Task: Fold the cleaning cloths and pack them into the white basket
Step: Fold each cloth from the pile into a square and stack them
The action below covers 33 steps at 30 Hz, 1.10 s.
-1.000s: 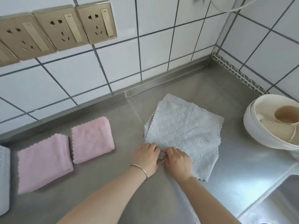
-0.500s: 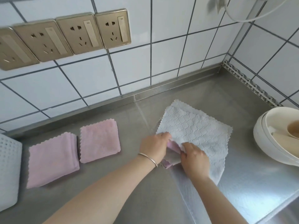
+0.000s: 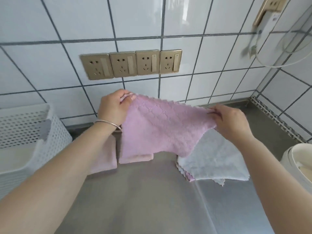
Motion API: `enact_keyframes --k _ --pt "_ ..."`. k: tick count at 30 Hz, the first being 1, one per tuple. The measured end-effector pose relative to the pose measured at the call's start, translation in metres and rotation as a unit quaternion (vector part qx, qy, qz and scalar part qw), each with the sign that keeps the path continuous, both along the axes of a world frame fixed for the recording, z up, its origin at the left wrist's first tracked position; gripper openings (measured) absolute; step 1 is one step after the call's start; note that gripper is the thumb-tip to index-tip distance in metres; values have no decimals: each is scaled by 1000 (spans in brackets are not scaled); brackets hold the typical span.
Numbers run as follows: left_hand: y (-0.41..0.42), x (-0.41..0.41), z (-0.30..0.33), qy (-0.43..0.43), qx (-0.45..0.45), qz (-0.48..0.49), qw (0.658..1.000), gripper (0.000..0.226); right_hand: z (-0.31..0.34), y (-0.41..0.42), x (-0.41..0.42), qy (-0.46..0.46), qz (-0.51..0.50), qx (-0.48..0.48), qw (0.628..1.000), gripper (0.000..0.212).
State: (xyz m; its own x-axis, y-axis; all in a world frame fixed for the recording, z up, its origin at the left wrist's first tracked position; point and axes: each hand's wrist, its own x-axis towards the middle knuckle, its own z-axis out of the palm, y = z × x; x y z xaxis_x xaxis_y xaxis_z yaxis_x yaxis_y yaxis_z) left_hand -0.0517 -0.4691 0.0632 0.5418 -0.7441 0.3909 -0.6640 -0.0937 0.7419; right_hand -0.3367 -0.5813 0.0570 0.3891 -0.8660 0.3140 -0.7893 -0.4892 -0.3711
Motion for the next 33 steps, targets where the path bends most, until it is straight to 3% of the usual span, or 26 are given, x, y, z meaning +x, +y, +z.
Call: enact_keyframes --k 5,7,10,16,20,24,29,33 --pt "69 56 20 22 -24 61 998 18 19 45 67 -124 72 -45 989 19" --pt "113 69 15 47 -31 29 998 10 16 69 77 -136 97 -53 984 15" --pt "180 69 -3 23 41 -34 998 44 6 101 74 -82 160 -65 982 18" --pt "283 51 -82 66 227 -106 966 55 -53 160 44 11 257 158 953 20" --pt "315 29 -131 116 316 -139 931 73 -104 196 30 3 200 419 886 10" --pt "333 13 -159 155 386 -166 894 60 -134 217 16 83 170 473 861 16" --pt "348 -2 -190 131 489 -218 835 18 -150 229 -3 202 170 525 809 21" --pt "346 -6 -197 132 540 -245 794 24 -165 231 -11 276 171 535 780 26"
